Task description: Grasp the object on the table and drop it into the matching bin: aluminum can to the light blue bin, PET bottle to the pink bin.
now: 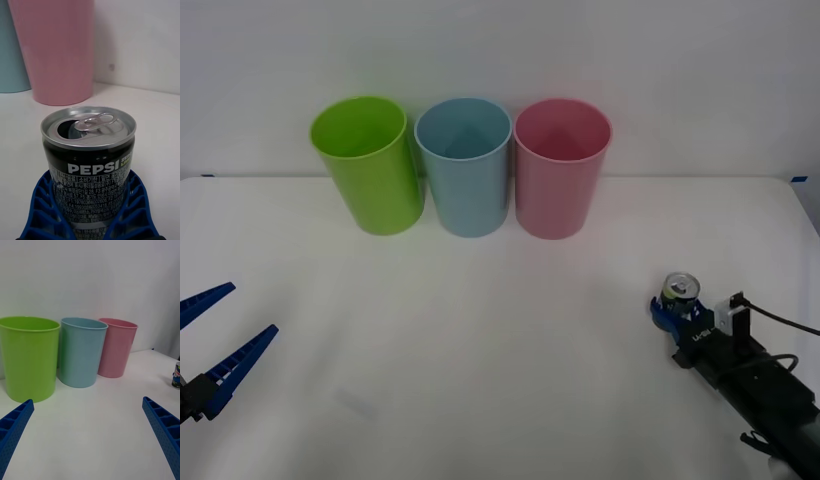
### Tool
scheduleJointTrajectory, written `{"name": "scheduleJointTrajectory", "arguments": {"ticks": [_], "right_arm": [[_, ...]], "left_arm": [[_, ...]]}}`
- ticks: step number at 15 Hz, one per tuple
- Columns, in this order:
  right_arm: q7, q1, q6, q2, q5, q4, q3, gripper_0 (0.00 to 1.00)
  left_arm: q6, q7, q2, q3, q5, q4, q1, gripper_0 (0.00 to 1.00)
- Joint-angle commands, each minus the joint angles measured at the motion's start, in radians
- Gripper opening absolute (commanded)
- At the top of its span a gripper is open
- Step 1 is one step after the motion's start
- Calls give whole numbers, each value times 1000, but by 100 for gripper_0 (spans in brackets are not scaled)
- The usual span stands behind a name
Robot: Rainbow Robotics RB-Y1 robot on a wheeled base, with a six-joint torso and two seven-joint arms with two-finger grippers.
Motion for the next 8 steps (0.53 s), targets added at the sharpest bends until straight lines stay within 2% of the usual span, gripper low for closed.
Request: {"name": "scheduleJointTrajectory", "arguments": {"ticks": [1, 8], "right_arm": [[0, 1, -15, -2, -3, 0, 0, 0], [-35, 1, -81, -2, -5, -57, 8, 0]], "left_arm": [[0, 0, 0, 0, 0, 0, 0, 100], [0, 0, 0, 0, 0, 0, 0, 100]]}}
